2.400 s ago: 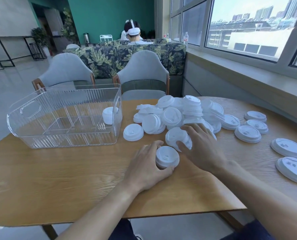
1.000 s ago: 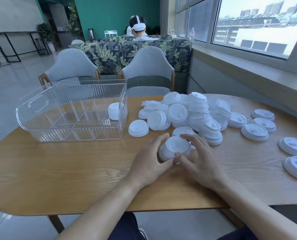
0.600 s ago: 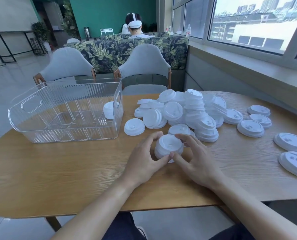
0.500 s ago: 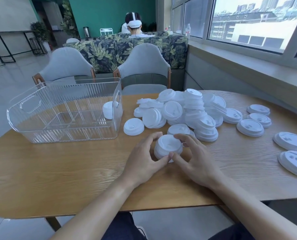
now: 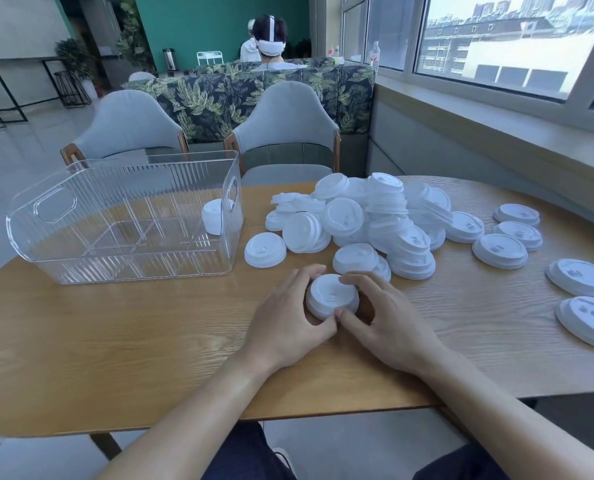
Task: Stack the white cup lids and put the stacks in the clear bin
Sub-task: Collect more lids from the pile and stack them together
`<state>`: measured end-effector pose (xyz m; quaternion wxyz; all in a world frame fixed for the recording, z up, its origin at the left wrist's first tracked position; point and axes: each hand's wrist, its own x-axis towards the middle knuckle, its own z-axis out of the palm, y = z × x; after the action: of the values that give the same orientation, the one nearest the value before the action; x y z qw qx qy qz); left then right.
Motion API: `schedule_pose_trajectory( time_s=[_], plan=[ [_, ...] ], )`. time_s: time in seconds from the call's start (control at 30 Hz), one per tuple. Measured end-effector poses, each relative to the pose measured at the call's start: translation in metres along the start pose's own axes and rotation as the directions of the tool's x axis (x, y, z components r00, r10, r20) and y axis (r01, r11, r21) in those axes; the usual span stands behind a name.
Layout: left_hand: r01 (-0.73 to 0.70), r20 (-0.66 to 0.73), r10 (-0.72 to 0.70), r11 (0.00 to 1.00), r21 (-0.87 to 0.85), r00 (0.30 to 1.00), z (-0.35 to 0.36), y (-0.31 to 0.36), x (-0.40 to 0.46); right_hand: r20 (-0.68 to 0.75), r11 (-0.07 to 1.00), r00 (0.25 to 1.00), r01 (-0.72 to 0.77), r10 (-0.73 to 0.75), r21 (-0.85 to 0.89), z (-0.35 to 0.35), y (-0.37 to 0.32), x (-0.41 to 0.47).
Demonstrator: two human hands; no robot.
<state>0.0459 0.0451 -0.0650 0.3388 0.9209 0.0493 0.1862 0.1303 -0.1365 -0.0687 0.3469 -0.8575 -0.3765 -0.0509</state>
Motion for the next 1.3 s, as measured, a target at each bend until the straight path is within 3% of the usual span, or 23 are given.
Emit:
schedule_pose_trajectory(
  time_s=[0.73, 1.03, 1.3],
  plan=[
    [0.064, 0.029, -0.065, 0.997, 0.035, 0.997, -0.0021, -0.0005, 0.0031, -0.041, 0.996, 0.998, -0.04, 0.043, 0.073, 0.0007, 0.0033, 0.0064],
    [0.017, 0.085, -0.028, 0.992, 0.126, 0.996, -0.0006, 0.0043, 0.0021, -0.044, 0.994, 0.996, -0.073, 0.077, 0.078, 0.0013, 0.0009, 0.0043],
    [0.012, 0.025, -0.016, 0.987, 0.161, 1.0, -0.0011, 0.0064, 0.0005, -0.066, 0.986, 0.993, -0.09, 0.1, 0.14, 0.0002, -0.0025, 0.0013]
  ],
)
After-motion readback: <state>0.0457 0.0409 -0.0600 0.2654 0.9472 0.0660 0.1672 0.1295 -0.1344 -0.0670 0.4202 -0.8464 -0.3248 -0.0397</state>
